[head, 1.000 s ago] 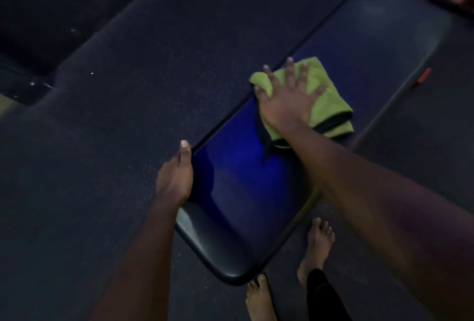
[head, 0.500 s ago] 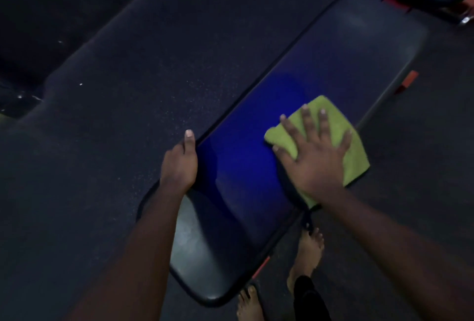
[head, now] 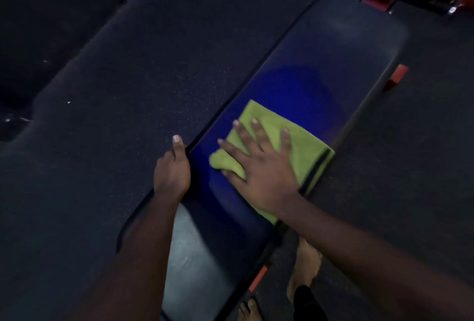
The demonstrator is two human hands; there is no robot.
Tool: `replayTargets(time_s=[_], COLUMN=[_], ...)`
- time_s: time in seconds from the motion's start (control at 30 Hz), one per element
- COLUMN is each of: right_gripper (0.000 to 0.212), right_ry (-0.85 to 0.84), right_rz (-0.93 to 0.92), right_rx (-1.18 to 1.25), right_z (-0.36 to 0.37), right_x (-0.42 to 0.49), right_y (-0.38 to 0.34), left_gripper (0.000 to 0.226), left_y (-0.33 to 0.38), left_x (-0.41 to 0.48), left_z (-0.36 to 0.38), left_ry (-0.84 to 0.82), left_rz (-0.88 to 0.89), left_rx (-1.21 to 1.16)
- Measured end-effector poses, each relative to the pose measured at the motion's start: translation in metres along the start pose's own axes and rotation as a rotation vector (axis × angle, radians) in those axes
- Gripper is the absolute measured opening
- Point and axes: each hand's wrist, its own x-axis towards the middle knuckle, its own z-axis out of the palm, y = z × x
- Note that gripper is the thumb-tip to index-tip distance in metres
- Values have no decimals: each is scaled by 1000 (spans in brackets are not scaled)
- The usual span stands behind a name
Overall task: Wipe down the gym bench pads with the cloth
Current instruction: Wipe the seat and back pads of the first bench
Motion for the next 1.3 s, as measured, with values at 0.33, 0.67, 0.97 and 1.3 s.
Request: replayTargets(time_s=[0.33, 0.67, 0.97, 1.3], right_gripper=[66, 64, 64, 69], right_ry=[29, -121, 51, -88], right_rz=[461, -79, 284, 473], right_rx=[0, -36, -50, -8], right_z=[-23, -16, -19, -41], right_x=[91, 106, 44, 215], right_y=[132, 36, 149, 172], left_gripper=[86, 95, 91, 97], left_y=[46, 46, 103, 97], left_x=[26, 34, 52, 70], left_z=[14, 9, 33, 32], left_ry=[-216, -235, -286, -453], left_rz=[19, -55, -57, -175], left_rx=[56, -14, -56, -140])
